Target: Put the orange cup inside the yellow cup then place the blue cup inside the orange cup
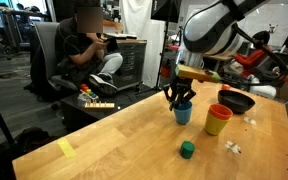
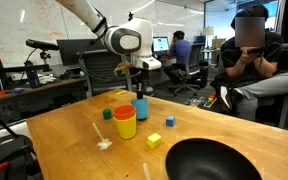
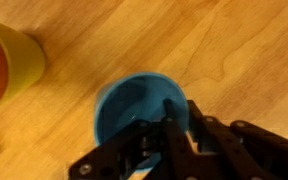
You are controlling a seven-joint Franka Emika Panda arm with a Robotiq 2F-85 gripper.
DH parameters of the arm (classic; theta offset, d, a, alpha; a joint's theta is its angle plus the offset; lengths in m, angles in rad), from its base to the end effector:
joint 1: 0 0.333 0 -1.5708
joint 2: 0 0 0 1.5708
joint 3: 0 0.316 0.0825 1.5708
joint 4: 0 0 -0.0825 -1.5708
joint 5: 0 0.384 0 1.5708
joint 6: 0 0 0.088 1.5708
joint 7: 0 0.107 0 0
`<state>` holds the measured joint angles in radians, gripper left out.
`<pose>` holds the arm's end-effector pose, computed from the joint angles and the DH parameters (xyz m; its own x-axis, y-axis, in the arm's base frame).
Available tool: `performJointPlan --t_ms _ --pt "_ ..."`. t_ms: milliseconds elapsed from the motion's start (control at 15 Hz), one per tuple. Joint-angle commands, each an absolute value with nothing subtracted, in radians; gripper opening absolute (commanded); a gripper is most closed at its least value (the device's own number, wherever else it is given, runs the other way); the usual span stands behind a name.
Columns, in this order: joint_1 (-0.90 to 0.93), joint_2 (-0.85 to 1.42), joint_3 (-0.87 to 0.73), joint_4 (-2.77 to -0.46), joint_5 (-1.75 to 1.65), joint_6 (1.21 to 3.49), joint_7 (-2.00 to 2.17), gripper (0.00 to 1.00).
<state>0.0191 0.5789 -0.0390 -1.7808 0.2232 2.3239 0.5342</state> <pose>0.6555 -0.0072 0.2284 0.7612 -0.6396 -0.1068 -0.6481 -0.7557 -0.0939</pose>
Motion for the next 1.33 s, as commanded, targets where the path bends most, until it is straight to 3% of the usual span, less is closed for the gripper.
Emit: performJointPlan --t_ms 0,667,1267 --pt "0.031 0.542 -0.043 -1.782 0.233 2.296 0.525 0.02" --pt "0.045 0.409 -0.048 -1.853 0.213 2.26 0.534 0.01" --pt "0.059 0.118 -0.054 -1.931 0.081 1.97 0.64 0.01"
